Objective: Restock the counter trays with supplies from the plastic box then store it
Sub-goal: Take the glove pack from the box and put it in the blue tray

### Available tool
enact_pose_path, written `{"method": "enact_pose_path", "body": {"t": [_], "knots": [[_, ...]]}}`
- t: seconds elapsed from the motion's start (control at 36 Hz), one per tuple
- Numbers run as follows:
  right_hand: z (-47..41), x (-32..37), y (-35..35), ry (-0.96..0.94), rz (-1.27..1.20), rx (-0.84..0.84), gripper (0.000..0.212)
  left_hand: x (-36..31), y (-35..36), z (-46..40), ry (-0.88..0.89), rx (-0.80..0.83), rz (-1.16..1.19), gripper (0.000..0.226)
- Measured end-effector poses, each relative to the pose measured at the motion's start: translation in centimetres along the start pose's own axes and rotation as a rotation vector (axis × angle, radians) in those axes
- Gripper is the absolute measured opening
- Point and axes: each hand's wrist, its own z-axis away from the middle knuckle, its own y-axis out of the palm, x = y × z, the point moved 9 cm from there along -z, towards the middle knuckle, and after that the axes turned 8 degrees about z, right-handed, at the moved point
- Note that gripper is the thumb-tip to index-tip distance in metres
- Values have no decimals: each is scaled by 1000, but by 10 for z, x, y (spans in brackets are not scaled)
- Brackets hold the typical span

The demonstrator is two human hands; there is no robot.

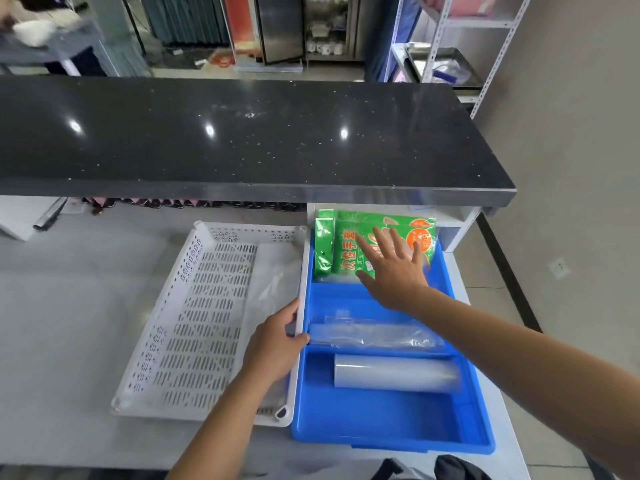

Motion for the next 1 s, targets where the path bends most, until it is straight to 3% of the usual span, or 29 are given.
{"method": "enact_pose_path", "body": {"t": [0.14,0.42,0.69,0.83,0.94,1.0], "knots": [[1,-18,25,42,-126,27,69,1,-1,-2,-27,-28,-35,74],[-9,-30,48,-51,-201,0,68,7,2,-2,-116,-85,-126,74],[1,-33,32,-119,-330,23,70,5,2,3,-192,-126,-151,73],[38,-10,8,-160,-403,64,68,-9,1,17,-126,-146,-137,64],[87,25,-20,-186,-506,38,61,-10,-14,45,-60,-259,-70,63],[117,49,-32,-202,-559,24,67,-8,-22,70,-11,-297,-68,64]]}}
